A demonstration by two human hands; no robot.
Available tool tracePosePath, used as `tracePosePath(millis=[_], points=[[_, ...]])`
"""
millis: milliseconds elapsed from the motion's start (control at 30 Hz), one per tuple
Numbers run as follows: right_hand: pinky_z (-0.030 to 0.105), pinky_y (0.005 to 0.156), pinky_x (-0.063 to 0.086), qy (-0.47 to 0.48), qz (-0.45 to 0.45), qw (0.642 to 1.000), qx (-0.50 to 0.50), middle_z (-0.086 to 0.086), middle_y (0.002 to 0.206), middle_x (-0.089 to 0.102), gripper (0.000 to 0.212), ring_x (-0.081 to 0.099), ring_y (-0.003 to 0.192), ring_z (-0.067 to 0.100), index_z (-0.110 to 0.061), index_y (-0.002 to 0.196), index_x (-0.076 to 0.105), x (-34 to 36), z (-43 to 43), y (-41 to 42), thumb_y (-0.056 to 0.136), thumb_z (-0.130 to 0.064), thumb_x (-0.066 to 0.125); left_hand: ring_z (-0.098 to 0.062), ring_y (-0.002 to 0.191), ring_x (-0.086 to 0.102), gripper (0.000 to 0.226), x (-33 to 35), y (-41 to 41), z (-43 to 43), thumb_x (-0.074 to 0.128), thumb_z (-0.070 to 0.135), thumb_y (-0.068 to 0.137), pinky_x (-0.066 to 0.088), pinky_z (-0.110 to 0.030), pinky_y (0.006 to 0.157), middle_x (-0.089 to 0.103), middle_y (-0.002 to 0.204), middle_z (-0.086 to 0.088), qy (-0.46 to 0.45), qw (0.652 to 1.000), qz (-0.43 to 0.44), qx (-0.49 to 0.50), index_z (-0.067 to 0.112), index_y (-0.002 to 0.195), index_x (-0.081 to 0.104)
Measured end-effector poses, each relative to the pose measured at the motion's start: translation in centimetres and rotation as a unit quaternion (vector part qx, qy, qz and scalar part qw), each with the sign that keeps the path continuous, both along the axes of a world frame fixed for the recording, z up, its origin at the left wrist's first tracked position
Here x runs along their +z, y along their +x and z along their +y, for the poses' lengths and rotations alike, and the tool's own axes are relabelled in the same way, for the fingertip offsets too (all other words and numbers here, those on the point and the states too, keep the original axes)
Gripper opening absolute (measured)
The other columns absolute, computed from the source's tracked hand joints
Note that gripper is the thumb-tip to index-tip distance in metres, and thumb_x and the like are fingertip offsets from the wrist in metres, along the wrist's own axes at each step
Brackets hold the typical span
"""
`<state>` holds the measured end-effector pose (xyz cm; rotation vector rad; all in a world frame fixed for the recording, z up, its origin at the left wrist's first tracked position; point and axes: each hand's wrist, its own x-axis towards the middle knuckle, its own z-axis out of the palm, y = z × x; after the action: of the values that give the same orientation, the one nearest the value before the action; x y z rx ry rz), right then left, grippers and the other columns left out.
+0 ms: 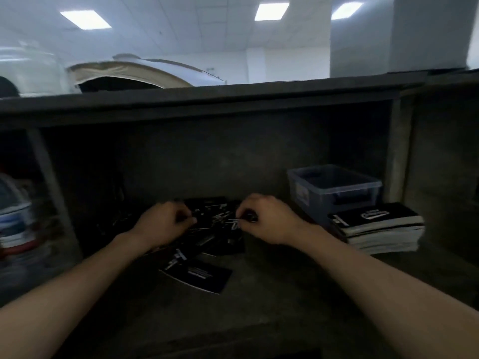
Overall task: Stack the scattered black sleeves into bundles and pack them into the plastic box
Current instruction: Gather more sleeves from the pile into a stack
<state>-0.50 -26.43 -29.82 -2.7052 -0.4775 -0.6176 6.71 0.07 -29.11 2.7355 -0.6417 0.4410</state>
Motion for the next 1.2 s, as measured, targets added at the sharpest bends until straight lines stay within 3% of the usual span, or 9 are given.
tracePosePath(millis=[100,167,267,433,533,800,933,1100,1200], points=[[0.034,0.111,0.039,0.019,0.133,0.991,0.028,0.002,0.147,0.045,0.065,0.046,0.131,0.019,-0.032,0.139,0.051,-0.9,3.4,4.9,0.083,-0.063,0.064,-0.024,0.146,0.030,0.094,-1.0,0.7,5.1,0.040,0.099,0.062,0.030,-0.040,0.118,0.034,0.159,0.000,0.073,0.987,0.132,0.051,0.050,0.142,0.042],[0.034,0.119,0.024,0.029,0.188,0.981,0.025,-0.002,0.162,0.020,0.084,0.027,0.146,0.020,-0.040,0.150,0.033,-1.5,5.2,7.3,0.078,-0.076,0.057,-0.025,0.153,-0.013,0.101,-2.2,0.6,6.0,0.032,0.103,0.059,0.003,-0.054,0.123,-0.008,0.167,0.005,0.115,0.966,0.223,0.061,0.062,0.148,0.007],[0.047,0.122,0.007,-0.033,0.207,0.978,0.010,-0.008,0.165,0.005,0.083,0.007,0.152,0.022,-0.051,0.151,0.021,-3.2,7.1,9.3,0.078,-0.083,0.046,-0.030,0.151,-0.023,0.091,-3.6,0.6,4.3,0.021,0.098,0.069,-0.004,-0.063,0.119,-0.024,0.164,0.001,0.139,0.961,0.225,0.077,0.062,0.145,-0.014],[0.035,0.104,0.043,0.015,0.140,0.990,-0.011,0.002,0.133,0.050,0.056,0.050,0.123,0.021,-0.041,0.127,0.055,-3.0,5.3,10.8,0.076,-0.062,0.067,-0.035,0.149,0.017,0.081,-2.2,1.9,1.3,0.027,0.092,0.077,0.026,-0.052,0.117,0.019,0.162,-0.009,0.167,0.976,0.135,0.049,0.058,0.148,0.010],[0.027,0.094,0.046,0.034,0.134,0.990,-0.020,-0.007,0.113,0.053,0.050,0.055,0.109,0.014,-0.035,0.114,0.062,-2.6,3.2,10.5,0.070,-0.055,0.077,-0.022,0.135,0.043,0.083,-1.4,3.5,1.1,0.039,0.092,0.073,0.041,-0.041,0.109,0.046,0.146,-0.001,0.058,0.996,0.060,0.016,0.047,0.142,0.039],[0.025,0.094,0.048,0.016,0.083,0.996,0.034,-0.010,0.115,0.070,0.032,0.062,0.105,0.008,-0.029,0.111,0.074,-2.4,1.8,10.7,0.083,-0.043,0.075,-0.009,0.141,0.038,0.075,-4.0,4.8,3.9,0.049,0.074,0.083,0.027,-0.022,0.115,0.042,0.153,0.006,-0.001,0.994,0.066,-0.089,0.030,0.144,0.049],[0.027,0.096,0.049,0.041,0.008,0.998,0.047,-0.012,0.109,0.074,0.016,0.066,0.102,0.004,-0.024,0.104,0.078,-1.5,1.7,10.2,0.089,-0.029,0.072,-0.006,0.135,0.046,0.080,-3.0,4.3,4.0,0.065,0.064,0.081,0.038,-0.030,0.115,0.049,0.147,0.009,-0.089,0.991,0.001,-0.101,0.025,0.147,0.043],[0.017,0.090,0.049,0.096,-0.057,0.991,0.069,-0.021,0.099,0.072,0.014,0.065,0.094,-0.007,-0.026,0.101,0.078,-0.4,2.6,9.0,0.089,-0.029,0.071,-0.002,0.128,0.053,0.075,-3.1,3.6,3.6,0.074,0.050,0.082,0.046,-0.032,0.109,0.054,0.143,0.011,-0.124,0.982,0.036,-0.141,0.030,0.147,0.042],[0.011,0.083,0.049,0.161,-0.041,0.979,0.115,-0.020,0.093,0.072,0.014,0.067,0.087,-0.007,-0.021,0.101,0.078,-0.2,4.2,8.0,0.089,-0.023,0.071,-0.002,0.110,0.065,0.049,-2.5,3.0,3.2,0.076,0.035,0.086,0.055,-0.032,0.097,0.067,0.122,0.011,-0.212,0.963,0.030,-0.163,0.027,0.132,0.059]])
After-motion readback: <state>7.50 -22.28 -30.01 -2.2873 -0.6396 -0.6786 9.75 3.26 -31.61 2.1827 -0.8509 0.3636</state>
